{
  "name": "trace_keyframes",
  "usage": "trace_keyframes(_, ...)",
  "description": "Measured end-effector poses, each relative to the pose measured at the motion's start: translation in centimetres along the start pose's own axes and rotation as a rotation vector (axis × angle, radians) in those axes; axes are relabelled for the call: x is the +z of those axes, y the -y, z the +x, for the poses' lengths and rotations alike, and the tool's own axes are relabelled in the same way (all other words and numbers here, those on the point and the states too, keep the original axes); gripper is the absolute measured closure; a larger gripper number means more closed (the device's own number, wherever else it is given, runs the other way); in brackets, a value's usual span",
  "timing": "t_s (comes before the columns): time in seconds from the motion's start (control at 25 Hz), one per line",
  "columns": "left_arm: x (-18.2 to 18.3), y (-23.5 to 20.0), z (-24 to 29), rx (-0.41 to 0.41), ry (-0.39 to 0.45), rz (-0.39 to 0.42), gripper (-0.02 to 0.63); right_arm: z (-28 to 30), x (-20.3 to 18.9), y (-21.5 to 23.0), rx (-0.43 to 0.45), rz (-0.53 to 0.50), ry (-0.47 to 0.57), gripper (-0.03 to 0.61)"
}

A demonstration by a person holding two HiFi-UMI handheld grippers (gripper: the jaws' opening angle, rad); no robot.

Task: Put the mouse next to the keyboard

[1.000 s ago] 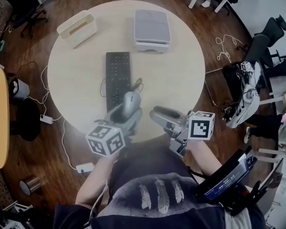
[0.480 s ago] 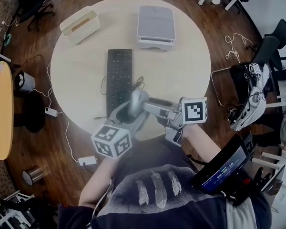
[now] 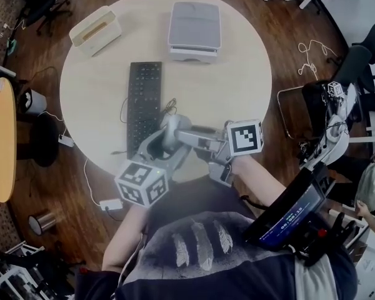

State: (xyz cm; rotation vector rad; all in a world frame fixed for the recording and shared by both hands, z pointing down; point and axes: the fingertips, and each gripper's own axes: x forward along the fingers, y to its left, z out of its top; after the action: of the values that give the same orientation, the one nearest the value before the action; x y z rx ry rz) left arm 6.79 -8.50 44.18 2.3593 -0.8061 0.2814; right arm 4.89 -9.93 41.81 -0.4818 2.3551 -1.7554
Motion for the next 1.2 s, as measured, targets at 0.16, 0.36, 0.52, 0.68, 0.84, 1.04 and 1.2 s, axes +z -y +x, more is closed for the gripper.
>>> trace_keyframes(0.16, -0.3, 0.4, 0.6, 0.005, -0.033, 0.067, 0.345, -0.6, 0.0, 0.7, -0.001, 0.002, -0.011, 0.453)
trace_keyframes(0.36, -0.2, 0.3, 0.2, -0.002, -0.074, 0.125, 0.339, -0.3, 0.0, 0.5, 0.006, -0.022, -0.030, 0.457)
trace_keyframes(0.52, -0.4, 0.0, 0.0, 0.005, -0.097, 0.148, 0.335, -0.8, 0.3, 1.3, -0.031, -0.035, -0.028, 0.460)
trace_keyframes(0.68, -1.2, -0.6, -1.0, -0.003, -0.101, 0.143, 0.316, -1.6, 0.6, 1.9, -0.030, 0.004, -0.016, 0.463)
trace_keyframes(0.84, -1.5, -1.4, -3.0, -0.018, -0.138, 0.194, 0.316, -2.0, 0.3, 3.0, -0.079, -0.022, -0.057, 0.463)
trace_keyframes(1.04, -1.0, -3.2, -5.0, 0.042, -0.109, 0.190, 0.318, -1.8, -0.4, 4.7, -0.107, -0.038, -0.117, 0.463)
trace_keyframes(1.2, -1.1, -3.9, -5.8, 0.068, -0.094, 0.174, 0.318, -2.3, -1.2, 9.5, -0.282, -0.029, -0.169, 0.463)
